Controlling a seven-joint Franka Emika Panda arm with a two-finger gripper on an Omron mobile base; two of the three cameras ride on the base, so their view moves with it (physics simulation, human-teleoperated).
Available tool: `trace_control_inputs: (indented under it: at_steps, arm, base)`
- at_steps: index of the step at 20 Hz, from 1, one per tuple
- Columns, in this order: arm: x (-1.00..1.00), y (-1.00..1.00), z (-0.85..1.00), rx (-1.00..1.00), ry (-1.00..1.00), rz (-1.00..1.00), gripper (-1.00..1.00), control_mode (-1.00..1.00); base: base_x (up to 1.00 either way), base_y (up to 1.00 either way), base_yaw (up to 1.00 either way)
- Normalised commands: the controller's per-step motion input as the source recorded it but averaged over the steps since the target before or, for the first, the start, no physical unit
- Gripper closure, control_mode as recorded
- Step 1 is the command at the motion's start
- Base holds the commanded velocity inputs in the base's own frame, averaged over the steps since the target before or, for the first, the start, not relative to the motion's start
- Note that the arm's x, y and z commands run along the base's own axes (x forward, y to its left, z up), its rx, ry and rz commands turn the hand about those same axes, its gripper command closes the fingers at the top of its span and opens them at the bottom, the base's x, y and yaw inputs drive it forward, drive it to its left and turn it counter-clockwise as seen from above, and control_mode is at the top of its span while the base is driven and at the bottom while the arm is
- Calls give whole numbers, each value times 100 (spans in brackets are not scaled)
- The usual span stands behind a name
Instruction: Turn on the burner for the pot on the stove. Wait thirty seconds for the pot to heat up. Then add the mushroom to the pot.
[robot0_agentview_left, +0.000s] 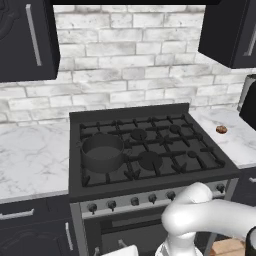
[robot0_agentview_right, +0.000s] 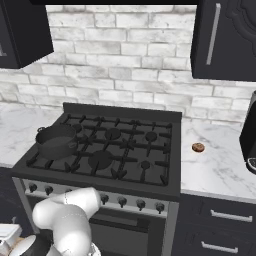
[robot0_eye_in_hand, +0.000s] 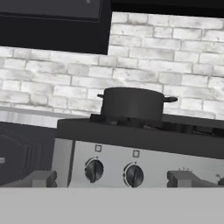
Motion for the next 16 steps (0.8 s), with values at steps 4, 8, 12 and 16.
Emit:
trace_control_inputs:
  at_steps: [4,8,12,16]
  arm:
    - [21,8,-12,0,0,-5,-100,-100]
    - [21,36,-8,0,0,-2,-100,-100]
    - [17,38,-14,0,0,0,-100,-100]
    - [4,4,-21,7,0,-2,-100,-100]
  base:
    - [0,0,0]
    - [0,0,0]
    - [0,0,0]
    - [0,0,0]
